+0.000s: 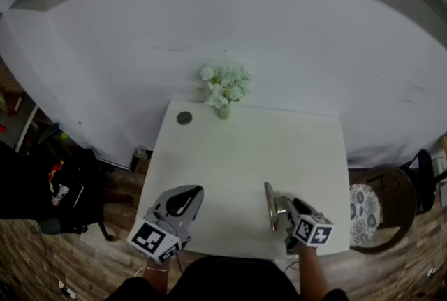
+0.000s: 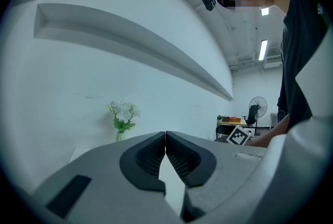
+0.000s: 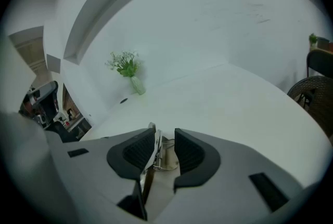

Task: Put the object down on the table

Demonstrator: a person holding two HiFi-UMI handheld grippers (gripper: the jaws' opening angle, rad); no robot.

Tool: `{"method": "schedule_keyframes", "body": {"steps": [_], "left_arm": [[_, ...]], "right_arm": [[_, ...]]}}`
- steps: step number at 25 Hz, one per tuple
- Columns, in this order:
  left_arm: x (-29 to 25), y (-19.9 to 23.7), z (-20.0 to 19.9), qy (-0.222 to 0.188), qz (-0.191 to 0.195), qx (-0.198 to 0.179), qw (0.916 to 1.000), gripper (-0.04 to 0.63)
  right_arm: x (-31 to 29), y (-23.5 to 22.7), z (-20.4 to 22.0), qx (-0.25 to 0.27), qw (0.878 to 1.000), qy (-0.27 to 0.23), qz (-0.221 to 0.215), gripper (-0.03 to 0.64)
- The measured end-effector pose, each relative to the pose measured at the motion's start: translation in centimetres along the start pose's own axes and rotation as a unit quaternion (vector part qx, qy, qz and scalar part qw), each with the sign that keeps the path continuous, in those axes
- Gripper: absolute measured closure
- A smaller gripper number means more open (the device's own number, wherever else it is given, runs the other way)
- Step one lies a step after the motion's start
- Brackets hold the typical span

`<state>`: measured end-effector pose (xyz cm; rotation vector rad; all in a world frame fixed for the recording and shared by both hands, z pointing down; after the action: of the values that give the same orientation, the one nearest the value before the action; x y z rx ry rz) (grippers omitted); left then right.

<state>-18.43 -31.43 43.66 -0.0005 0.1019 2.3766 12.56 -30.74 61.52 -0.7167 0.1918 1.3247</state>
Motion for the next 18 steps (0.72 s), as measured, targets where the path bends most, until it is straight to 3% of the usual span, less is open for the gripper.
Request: {"method": "schedule_keyframes", "body": {"steps": [5, 9, 18], "left_arm": [[-0.4, -0.7, 0.2, -0.003, 0.010, -0.004, 0.9999, 0.595], [-0.9, -1.0, 0.4, 0.000, 0.014, 0.000, 0.9999, 0.595], [-1.9, -2.0, 0.7, 0.006, 0.026, -0.003, 0.9996, 0.595]], "right_arm": [[3.4, 0.0, -3.3, -0.007, 0.998, -0.068, 0.002, 0.554], [5.7, 1.3, -5.8, 0.016, 0.993, -0.118, -0.005, 0.617], [8.2, 4.3, -8.5, 0.041, 0.984, -0.173, -0.033, 0.618]]}}
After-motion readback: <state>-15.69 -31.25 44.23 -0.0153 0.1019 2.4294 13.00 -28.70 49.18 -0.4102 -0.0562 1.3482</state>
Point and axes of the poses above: the fingertips, and each gripper's own axes: x backward along the fingers, y to its left, z out of its underside, the point moved 3 cm from there along x, backward along the fingers, and after that the axes turned 3 degrees about -y, right-handed, at the moved point
